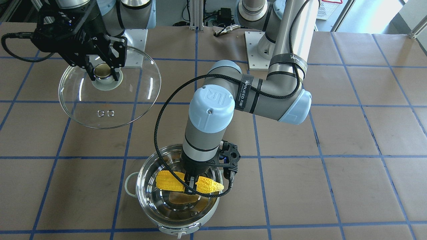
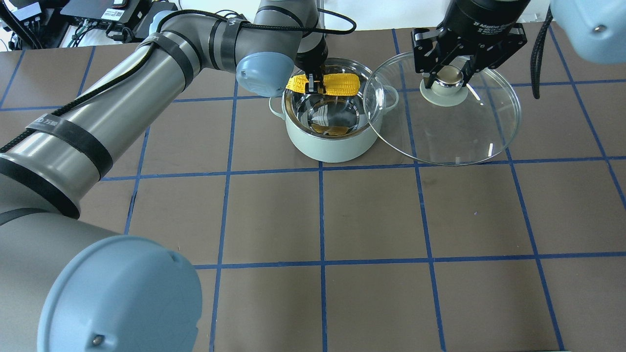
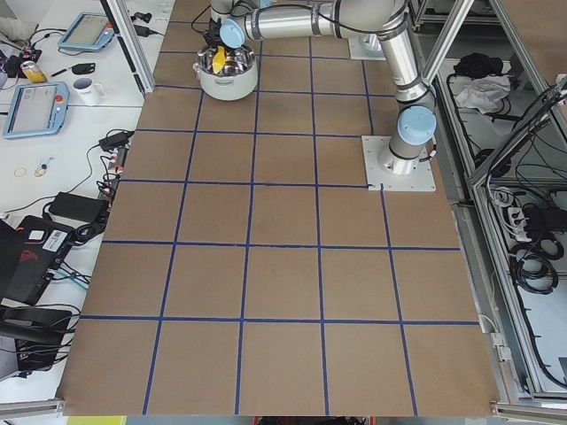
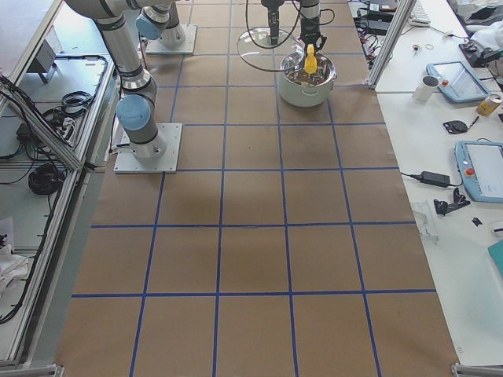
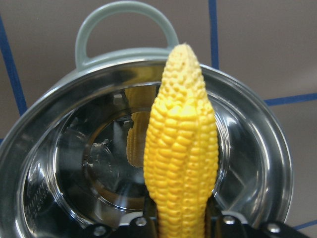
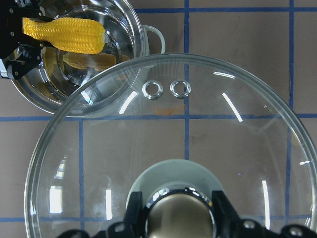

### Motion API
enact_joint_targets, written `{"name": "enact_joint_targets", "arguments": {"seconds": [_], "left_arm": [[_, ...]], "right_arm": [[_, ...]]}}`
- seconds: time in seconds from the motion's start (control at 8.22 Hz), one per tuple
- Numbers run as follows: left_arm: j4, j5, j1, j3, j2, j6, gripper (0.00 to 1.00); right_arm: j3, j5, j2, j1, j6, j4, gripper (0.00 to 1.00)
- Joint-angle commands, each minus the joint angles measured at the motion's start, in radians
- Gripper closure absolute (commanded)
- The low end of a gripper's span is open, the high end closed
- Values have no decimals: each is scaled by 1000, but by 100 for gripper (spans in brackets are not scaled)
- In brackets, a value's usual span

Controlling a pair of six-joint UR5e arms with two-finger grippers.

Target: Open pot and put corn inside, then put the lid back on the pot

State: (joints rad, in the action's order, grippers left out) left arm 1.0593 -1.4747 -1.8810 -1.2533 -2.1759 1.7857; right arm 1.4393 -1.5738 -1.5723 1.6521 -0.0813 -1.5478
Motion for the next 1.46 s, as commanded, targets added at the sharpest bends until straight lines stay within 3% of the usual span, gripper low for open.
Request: {"name": "enact_joint_targets", "arguments": {"seconds": [0.0,0.49,0.61,0.73,0.85,1.34], "left_arm": [[-4,1,-10,0,-16,24,100],[-5,4,-12,0,-28,54,100],[-7,1,-12,0,-30,52,96],[-7,-3,-10,0,-28,51,73],[-7,-4,-12,0,-28,55,60],[-7,-3,-12,0,-30,86,46]], "right_arm": [[3,1,0,0,2,0,91],[4,1,0,0,2,0,91],[4,1,0,0,3,0,91],[6,1,0,0,8,-2,91],[6,1,0,0,8,-2,91],[7,1,0,0,8,-6,92]]}}
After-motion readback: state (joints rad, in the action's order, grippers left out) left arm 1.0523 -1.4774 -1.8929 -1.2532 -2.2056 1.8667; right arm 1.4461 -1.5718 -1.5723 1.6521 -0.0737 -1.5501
